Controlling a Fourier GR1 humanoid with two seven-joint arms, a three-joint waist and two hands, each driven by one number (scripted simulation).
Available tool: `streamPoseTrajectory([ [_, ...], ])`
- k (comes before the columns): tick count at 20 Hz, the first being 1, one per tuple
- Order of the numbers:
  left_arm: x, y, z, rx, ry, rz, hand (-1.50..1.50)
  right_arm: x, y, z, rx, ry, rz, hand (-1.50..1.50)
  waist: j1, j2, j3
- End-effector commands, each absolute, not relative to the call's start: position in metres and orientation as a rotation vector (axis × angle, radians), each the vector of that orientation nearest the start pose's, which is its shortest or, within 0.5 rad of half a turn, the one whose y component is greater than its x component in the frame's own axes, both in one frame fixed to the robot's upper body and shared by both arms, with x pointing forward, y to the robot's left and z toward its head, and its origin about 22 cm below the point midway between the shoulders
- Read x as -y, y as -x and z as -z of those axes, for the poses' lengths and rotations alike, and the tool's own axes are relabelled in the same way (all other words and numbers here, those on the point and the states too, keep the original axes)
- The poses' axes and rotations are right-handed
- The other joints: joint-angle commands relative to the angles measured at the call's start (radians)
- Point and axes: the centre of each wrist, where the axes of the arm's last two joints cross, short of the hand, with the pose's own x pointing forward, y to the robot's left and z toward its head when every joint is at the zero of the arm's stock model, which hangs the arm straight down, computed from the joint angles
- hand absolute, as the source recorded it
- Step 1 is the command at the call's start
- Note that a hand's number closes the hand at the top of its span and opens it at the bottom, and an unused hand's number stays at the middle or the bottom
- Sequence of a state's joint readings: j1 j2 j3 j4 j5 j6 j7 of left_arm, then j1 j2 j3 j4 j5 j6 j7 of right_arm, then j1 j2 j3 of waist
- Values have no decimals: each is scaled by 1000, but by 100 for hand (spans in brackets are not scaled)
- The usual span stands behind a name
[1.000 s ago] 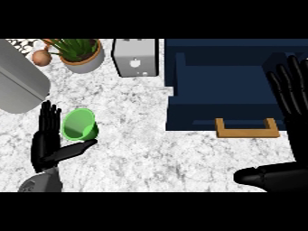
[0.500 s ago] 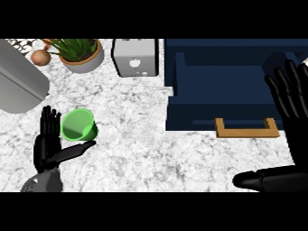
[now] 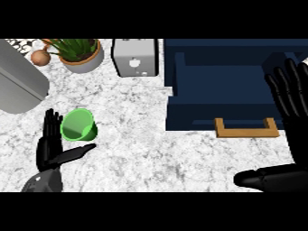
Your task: Pick up the cup, place it into the drawer and close the drawer
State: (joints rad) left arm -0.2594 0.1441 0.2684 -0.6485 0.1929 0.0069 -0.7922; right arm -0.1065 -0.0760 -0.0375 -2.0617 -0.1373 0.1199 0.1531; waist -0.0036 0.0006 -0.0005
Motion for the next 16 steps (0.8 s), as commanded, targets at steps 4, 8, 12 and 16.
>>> streamPoseTrajectory([
  [4, -294, -263, 133, 1698, -172, -291, -150, 236, -224, -134, 1998, -162, -152, -150, 0, 0, 0],
  [8, -288, -267, 136, 1724, -140, -332, -150, 215, -223, -130, 1988, -172, -144, -150, -1, 0, 0],
  [12, -280, -270, 142, 1727, -127, -358, -150, 239, -217, -142, 1998, -169, -137, -150, -5, 1, 0],
  [16, -294, -263, 149, 1741, -47, -399, -150, 240, -228, -141, 2011, -151, -142, -150, -9, 4, -1],
])
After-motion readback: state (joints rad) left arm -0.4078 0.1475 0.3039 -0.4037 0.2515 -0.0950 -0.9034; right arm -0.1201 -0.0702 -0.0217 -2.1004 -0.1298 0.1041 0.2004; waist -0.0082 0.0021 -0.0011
